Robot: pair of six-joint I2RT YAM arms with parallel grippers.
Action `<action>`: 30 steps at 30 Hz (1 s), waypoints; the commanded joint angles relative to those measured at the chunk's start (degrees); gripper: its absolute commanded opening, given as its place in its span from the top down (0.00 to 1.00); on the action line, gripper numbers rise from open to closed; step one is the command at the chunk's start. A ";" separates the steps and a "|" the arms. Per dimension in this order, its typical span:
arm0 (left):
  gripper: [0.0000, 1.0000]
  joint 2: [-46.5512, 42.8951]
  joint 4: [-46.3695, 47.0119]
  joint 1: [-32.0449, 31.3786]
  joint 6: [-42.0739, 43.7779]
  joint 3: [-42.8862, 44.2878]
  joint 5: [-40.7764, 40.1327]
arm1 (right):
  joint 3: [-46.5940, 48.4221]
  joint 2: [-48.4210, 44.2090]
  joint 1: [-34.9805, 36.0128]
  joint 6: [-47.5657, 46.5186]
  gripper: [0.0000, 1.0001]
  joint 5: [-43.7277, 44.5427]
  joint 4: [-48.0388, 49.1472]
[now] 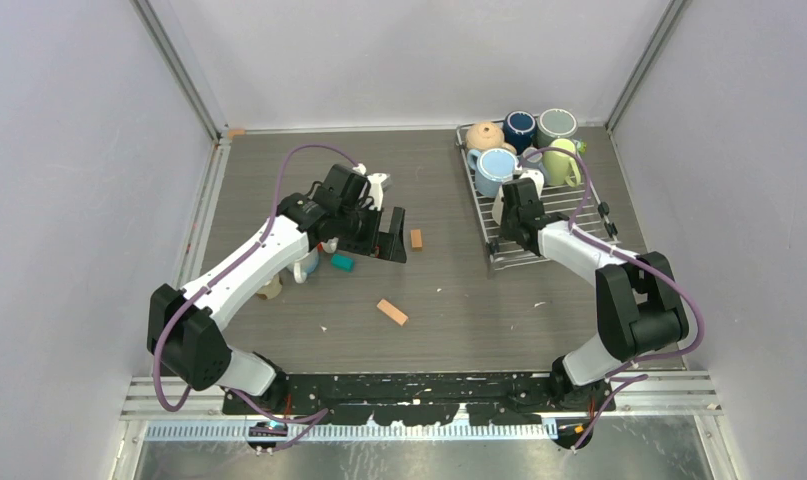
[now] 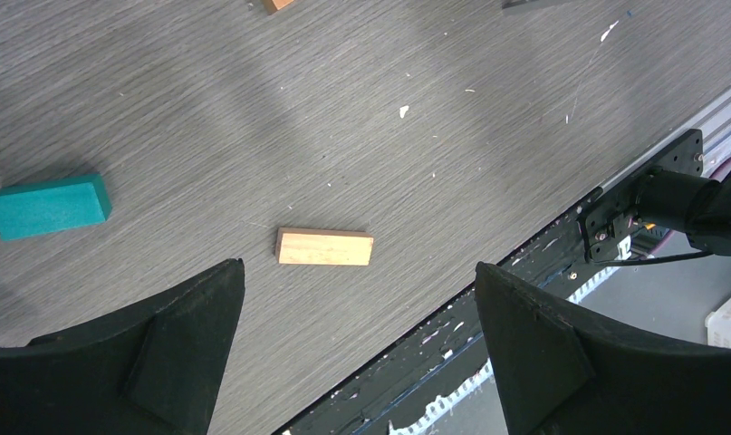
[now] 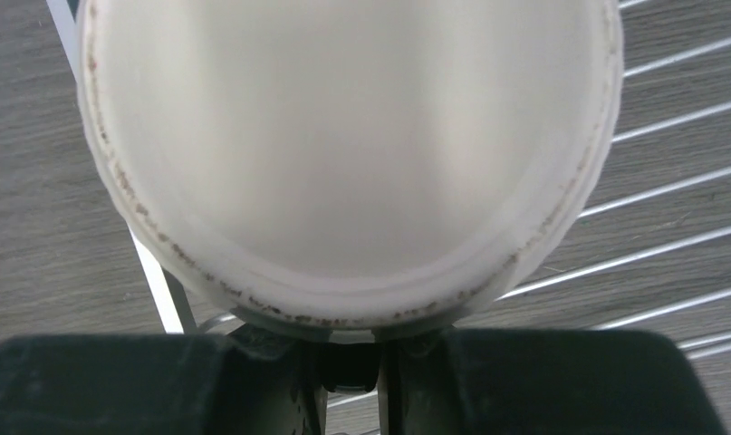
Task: Unload the cups from the dish rack
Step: Unload the cup from the dish rack.
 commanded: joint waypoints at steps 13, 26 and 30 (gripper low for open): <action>0.00 -1.00 2.15 -0.80 -0.16 0.28 -0.19 | 3.23 -7.60 3.31 1.70 0.99 7.56 -2.60; 0.00 -2.06 3.12 -0.80 -5.12 4.44 1.04 | 7.16 -14.52 3.54 4.32 0.99 8.98 -9.13; 0.00 -2.82 4.89 -0.68 -8.07 5.88 1.52 | 9.95 -16.15 4.41 5.49 0.99 6.14 -12.40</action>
